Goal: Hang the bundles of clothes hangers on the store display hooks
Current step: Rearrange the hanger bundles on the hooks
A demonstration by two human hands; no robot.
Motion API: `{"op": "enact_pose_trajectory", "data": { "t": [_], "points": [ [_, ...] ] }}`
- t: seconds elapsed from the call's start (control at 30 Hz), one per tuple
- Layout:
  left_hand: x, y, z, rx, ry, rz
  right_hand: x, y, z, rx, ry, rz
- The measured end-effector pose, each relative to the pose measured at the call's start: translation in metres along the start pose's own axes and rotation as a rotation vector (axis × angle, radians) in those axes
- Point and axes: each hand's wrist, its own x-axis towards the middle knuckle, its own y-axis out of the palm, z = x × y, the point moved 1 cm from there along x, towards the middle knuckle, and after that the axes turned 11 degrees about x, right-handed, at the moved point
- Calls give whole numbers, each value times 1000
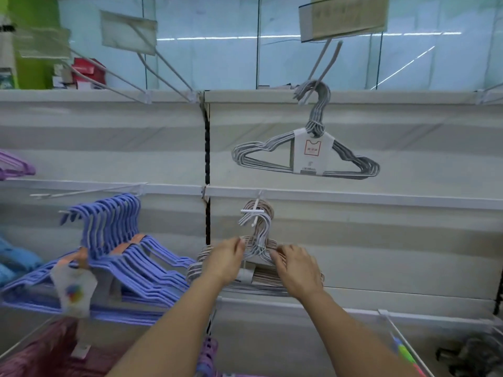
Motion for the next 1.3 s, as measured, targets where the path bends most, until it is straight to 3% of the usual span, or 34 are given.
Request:
{"op": "enact_pose_trajectory", "data": {
  "t": [0.2, 0.57, 1.3],
  "points": [
    [-17, 16, 3, 136, 39, -1, -13, 2, 2, 84, 122, 88],
    [-52, 3, -21, 126, 14, -102, -33, -25, 10, 164, 88, 69],
    [-135, -35, -69, 203, 124, -351, -116, -76, 21, 214, -66, -302]
  ]
}}
